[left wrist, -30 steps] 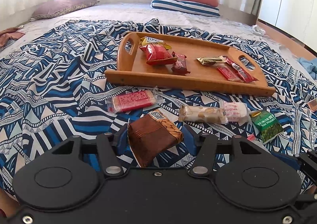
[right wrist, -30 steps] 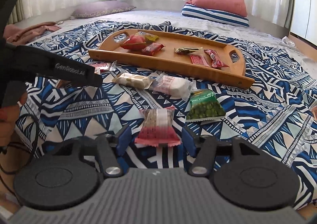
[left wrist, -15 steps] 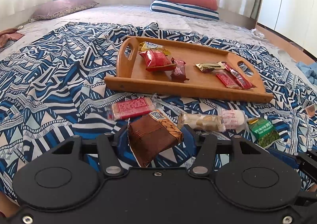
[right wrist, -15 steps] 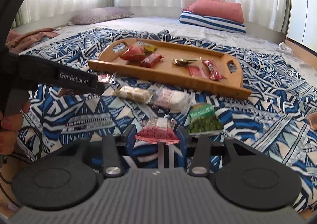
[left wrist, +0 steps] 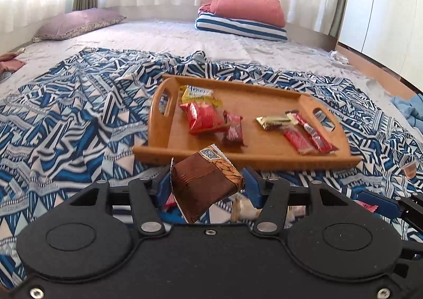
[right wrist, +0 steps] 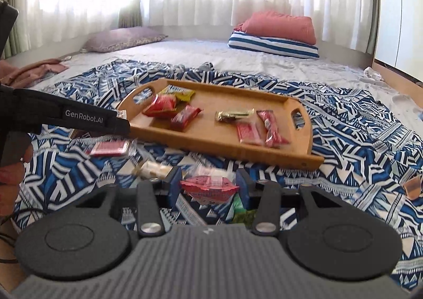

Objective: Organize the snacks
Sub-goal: 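Lift both held snacks and carry them toward the wooden tray, then lower both snacks onto the tray and open both tools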

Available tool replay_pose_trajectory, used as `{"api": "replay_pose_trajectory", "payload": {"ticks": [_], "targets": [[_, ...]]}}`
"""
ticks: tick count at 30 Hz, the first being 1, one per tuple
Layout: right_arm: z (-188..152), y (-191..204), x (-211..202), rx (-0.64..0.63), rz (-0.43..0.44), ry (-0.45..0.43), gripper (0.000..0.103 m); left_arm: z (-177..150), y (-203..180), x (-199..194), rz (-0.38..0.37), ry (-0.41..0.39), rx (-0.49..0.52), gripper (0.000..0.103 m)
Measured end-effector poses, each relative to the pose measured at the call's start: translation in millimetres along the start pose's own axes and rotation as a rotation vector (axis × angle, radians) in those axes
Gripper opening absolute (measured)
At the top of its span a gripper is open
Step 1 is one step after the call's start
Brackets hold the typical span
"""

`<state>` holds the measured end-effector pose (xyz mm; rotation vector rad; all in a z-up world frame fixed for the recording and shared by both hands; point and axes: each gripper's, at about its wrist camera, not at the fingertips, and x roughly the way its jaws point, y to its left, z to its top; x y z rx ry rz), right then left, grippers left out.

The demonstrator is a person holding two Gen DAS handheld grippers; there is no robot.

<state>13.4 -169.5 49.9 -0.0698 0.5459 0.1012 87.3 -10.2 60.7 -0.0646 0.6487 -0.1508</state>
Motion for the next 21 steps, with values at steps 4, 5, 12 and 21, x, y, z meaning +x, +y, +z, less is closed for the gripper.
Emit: {"api": "replay_pose_trajectory", "payload": {"ticks": [4,5,12,21], "targets": [[11.6,-7.9,2.9,0.024,0.003,-0.017,0.048,9.8,-2.1,4.4,-0.009,-0.004,0.007,0.053],[15.7,-10.6,4.0,0.032,0.004,-0.021,0.048,12.6,-2.0,6.4,-0.013,-0.001,0.005,0.053],[54.0,-38.4,21.5,0.109,0.009,-0.037,0.048,39.3,-0.9,22.4,-0.030,0.005,-0.002,0.053],[92.1,-76.1,72.2,0.237,0.032,0.021,0.048,84.3,1.2,51.9,-0.067,0.004,-0.002,0.053]]}}
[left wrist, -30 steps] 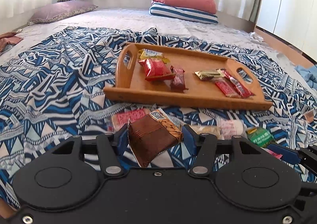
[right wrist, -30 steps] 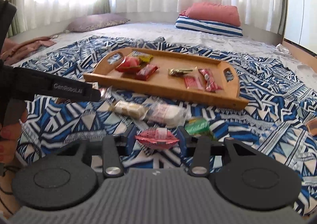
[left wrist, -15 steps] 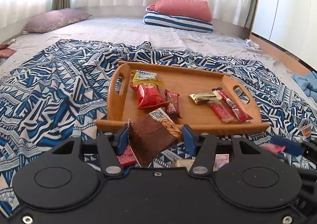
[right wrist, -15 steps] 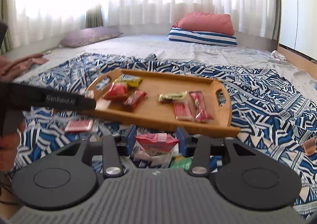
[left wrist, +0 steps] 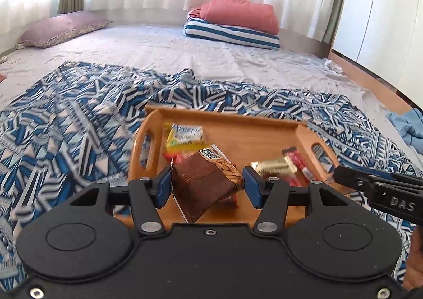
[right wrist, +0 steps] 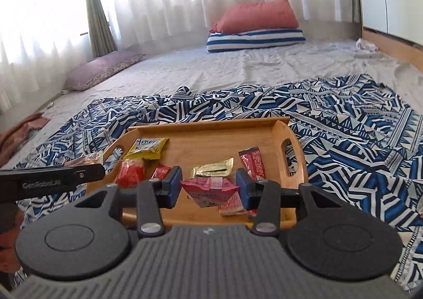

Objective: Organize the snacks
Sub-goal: 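Lower both snacks onto the tray and open both tools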

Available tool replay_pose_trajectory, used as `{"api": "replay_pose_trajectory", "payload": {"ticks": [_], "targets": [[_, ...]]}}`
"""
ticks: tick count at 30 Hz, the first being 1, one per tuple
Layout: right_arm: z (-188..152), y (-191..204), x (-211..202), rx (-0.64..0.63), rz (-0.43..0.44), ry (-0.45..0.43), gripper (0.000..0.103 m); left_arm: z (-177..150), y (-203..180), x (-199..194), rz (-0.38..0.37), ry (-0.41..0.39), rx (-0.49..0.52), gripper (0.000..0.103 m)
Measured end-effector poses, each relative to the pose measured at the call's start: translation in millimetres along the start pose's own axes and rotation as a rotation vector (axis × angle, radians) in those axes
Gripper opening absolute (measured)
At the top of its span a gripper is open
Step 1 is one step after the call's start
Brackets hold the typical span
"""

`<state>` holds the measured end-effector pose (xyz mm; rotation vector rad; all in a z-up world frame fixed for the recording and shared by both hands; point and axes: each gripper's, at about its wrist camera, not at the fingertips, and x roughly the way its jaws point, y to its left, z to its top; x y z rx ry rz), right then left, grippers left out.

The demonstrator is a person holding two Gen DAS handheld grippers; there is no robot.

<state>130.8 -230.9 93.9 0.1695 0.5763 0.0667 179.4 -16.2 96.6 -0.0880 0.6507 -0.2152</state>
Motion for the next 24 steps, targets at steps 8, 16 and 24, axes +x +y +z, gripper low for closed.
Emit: {"api": "replay_pose_trajectory", "payload": {"ticks": [8,16,24], "targets": [[35.1,-16.7,53.3,0.063,-0.008,0.051,0.048,39.0,0.8,48.2,-0.051,0.037,0.004,0.053],[59.2,-23.1,110.4,0.102,-0.022,0.107,0.049,59.5,-1.3,102.1,-0.103,0.095,-0.005,0.053],[51.8,-16.0,152.0,0.065,-0.060,0.140,0.049,44.6,-13.0,140.3,-0.106,0.140,0.042,0.053]]}}
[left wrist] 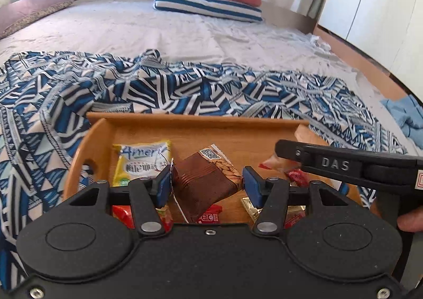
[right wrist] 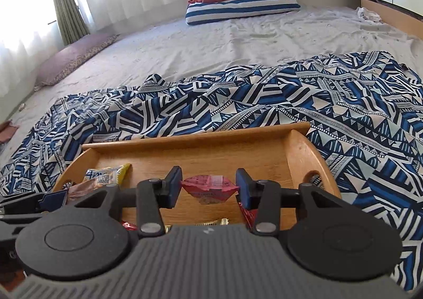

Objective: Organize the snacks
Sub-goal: 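Lower both snacks onto the tray and open both tools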

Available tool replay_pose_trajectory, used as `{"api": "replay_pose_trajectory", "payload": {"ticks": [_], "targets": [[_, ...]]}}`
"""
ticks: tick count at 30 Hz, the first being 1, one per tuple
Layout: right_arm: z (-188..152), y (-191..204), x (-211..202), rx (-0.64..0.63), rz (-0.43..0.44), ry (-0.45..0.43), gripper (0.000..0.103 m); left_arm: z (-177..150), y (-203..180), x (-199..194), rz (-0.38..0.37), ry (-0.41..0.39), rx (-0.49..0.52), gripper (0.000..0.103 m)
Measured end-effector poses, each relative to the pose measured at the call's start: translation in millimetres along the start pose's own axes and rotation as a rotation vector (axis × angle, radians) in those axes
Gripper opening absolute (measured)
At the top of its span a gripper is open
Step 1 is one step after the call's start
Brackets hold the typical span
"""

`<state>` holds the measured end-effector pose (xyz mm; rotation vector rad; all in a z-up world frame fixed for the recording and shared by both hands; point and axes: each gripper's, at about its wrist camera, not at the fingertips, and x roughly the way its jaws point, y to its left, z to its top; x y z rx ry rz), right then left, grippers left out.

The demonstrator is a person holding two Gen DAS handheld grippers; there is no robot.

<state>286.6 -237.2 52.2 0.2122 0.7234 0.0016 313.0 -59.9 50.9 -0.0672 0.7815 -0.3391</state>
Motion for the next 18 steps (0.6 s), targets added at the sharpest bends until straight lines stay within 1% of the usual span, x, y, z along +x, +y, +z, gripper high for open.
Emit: {"api": "replay_pose_trajectory", "payload": {"ticks": [4,8,12,15,18], "targets": [[-4.0,0.0,8.4,-0.006,-0.010,0.015,0.049,-4.6,-4.4,12.1,0.013,0.017,0.027,0.053],[-6.3,-1.9,10.6,-0.003,0.006,0.028,0.049,-6.5,-5.9,20.4,0.020,0.029,0.038,0.054],[-7.7,-4.8,15.2,0.003,0.019,0.051,0.049,-6.5,-4.8,27.9,0.040,0.046,0.036,0.054],[-8.7,-7.3,18.6,0.016,0.025,0.066,0.050,-7.0,-5.2,34.1,0.065,0.077,0.039,0.054],[-10.7,-9.2,22.3,0.028,0.029,0.089,0.050,-7.7,-6.7,37.0,0.076,0.084,0.050,0.054]]}}
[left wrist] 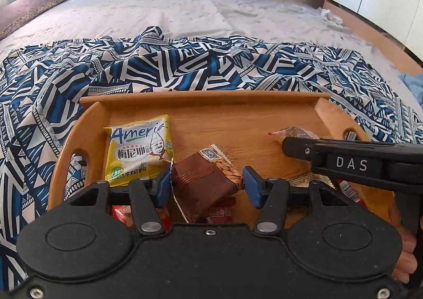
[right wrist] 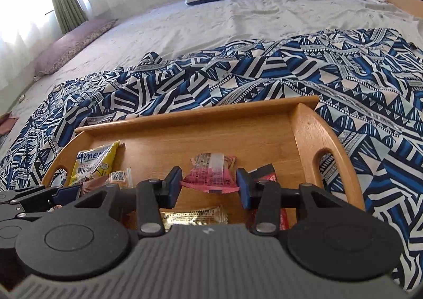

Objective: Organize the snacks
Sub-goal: 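Lower both snacks onto the tray and open both tools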

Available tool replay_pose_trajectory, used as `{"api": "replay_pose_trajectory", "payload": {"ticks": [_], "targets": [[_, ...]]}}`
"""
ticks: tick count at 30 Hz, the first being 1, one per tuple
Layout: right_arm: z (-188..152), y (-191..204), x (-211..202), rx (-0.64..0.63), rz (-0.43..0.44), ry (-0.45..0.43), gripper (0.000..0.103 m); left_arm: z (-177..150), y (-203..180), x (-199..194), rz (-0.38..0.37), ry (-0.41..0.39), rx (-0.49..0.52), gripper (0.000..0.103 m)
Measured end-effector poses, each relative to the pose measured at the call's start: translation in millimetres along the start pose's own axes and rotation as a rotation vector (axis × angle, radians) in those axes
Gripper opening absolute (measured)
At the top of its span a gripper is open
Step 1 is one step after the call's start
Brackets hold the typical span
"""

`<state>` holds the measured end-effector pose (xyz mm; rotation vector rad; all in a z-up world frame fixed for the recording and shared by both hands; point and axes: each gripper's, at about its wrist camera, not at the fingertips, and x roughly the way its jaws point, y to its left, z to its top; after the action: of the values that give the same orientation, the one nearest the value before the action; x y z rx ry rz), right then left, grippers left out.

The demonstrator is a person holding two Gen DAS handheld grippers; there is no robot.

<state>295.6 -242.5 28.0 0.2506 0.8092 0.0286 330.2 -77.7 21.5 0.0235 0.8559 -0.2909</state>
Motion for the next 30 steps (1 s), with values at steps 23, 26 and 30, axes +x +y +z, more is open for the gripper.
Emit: {"api": "replay_pose_trajectory", "payload": {"ticks": [23,26,30], "targets": [[1.4,-3.2,-19.6,0.049,0.057,-0.007,0.068,0.7,0.0,-21.2,-0.004,0.009,-0.012,0.072],[1.7,-0.8,-36.5,0.042,0.066,-0.028,0.070,-0.1,1.4,-38.4,0.007,-0.013,-0.012,0.075],[-4.2,5.7,-63.4,-0.001,0.066,-0.052,0.073,-6.4,4.0,-67.5,0.002,-0.048,-0.016,0.083]]}}
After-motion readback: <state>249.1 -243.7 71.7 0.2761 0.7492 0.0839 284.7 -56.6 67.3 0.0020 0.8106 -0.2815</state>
